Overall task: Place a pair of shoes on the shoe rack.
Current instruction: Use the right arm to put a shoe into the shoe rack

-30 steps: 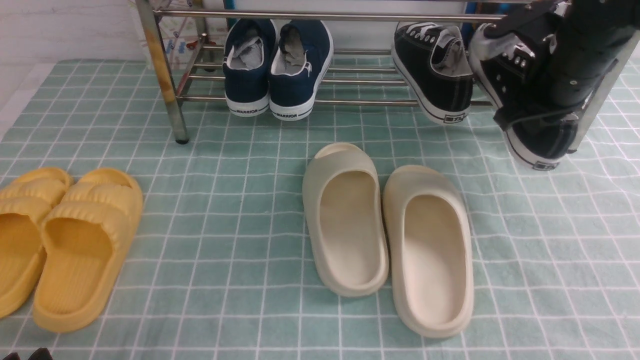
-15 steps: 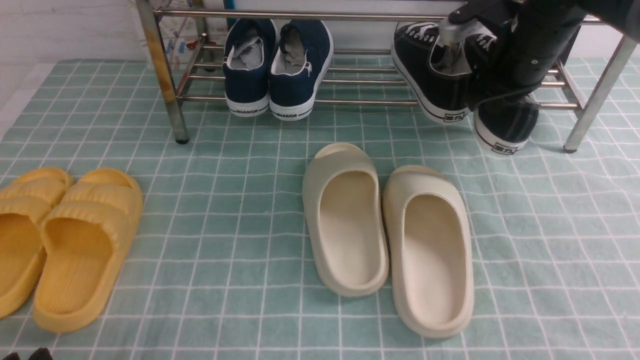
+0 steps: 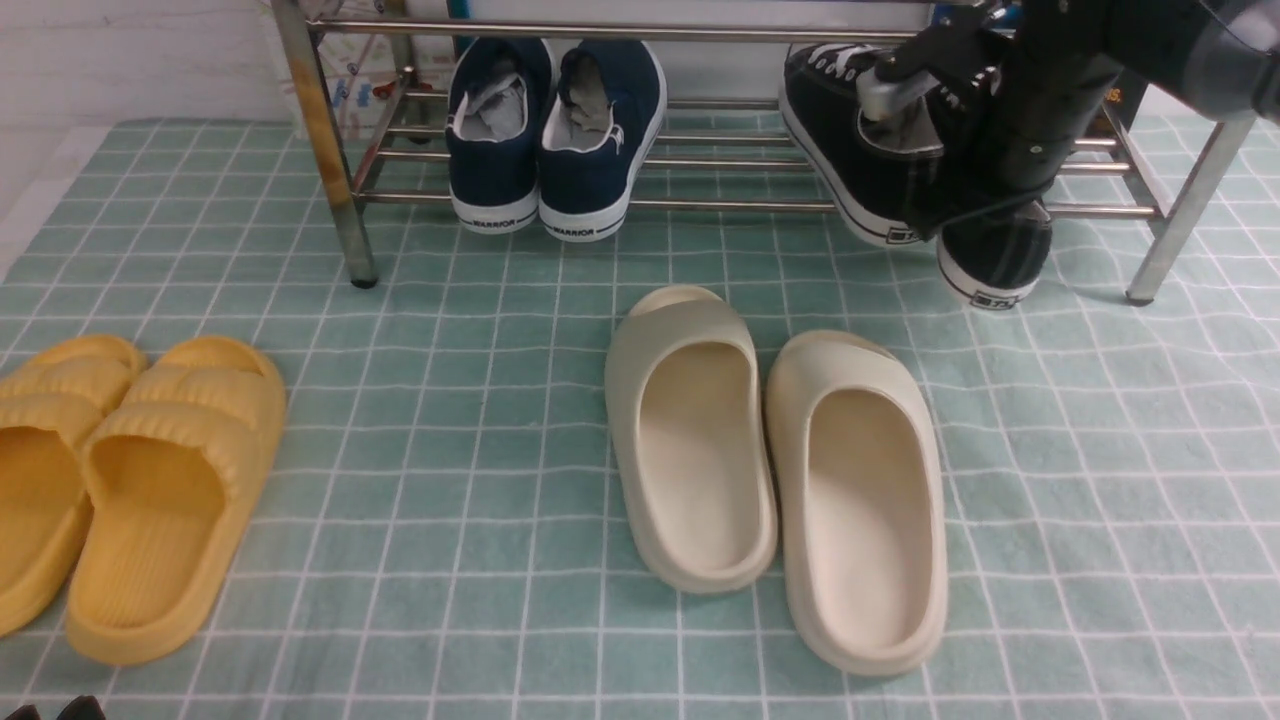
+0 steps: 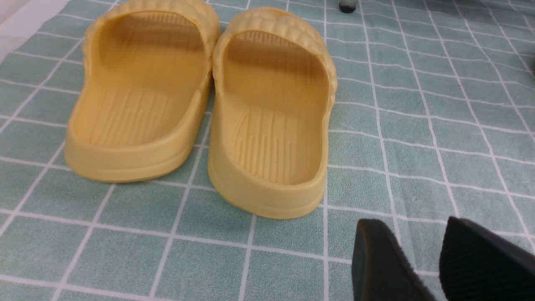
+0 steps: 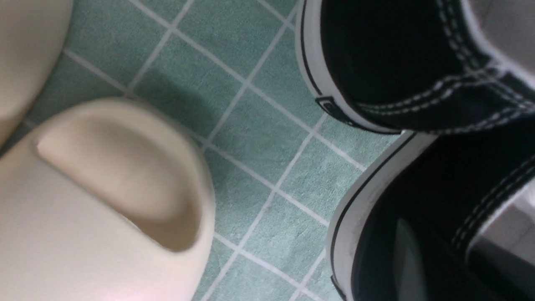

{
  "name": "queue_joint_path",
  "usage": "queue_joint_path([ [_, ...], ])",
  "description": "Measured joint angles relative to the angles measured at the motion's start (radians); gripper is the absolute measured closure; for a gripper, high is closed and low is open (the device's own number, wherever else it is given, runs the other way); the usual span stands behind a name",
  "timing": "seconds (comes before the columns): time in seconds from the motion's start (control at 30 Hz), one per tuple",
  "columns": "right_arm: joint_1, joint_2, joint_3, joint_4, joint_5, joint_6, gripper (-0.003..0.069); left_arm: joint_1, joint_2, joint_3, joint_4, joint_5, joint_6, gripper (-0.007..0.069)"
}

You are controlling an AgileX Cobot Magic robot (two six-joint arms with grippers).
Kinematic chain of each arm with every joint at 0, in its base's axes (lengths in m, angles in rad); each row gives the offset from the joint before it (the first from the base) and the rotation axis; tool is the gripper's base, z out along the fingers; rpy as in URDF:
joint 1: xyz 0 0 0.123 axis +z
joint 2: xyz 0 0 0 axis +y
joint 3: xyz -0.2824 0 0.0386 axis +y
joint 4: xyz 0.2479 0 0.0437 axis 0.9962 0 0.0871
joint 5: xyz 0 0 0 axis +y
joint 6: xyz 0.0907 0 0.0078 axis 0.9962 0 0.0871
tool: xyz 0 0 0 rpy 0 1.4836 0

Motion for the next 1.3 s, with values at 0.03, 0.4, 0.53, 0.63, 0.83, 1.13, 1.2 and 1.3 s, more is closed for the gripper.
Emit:
queue_joint_path([
  [0.03, 0.001, 0.000, 0.000, -0.007, -0.001, -0.001, 0.0638, 0.000, 0.000, 0.000, 0.000, 0.000, 0.000, 0.0386],
  [0.4, 0.006, 0.001, -0.091, 0.127, 0.077, -0.092, 0.0638, 0.000, 0.000, 0.000, 0.000, 0.000, 0.000, 0.0386],
  [0.53, 0.009, 0.001, -0.097, 0.119, 0.081, -0.095, 0.0638, 0.000, 0.000, 0.000, 0.000, 0.000, 0.000, 0.0386],
  [0.63, 0.000, 0.003, -0.097, 0.043, 0.072, -0.094, 0.0638, 0.000, 0.000, 0.000, 0.000, 0.000, 0.000, 0.0386],
  [0.83, -0.029, 0.015, -0.101, -0.012, 0.028, -0.091, 0.0638, 0.000, 0.000, 0.000, 0.000, 0.000, 0.000, 0.0386],
  [1.13, -0.036, 0.034, -0.102, -0.020, -0.073, -0.114, 0.0638, 0.000, 0.000, 0.000, 0.000, 0.000, 0.000, 0.0386],
  [1.2, -0.036, 0.045, -0.102, -0.014, -0.101, -0.116, 0.0638, 0.000, 0.000, 0.000, 0.000, 0.000, 0.000, 0.0386],
  [1.3, -0.036, 0.057, -0.102, -0.006, -0.127, -0.116, 0.0638, 0.000, 0.000, 0.000, 0.000, 0.000, 0.000, 0.0386],
])
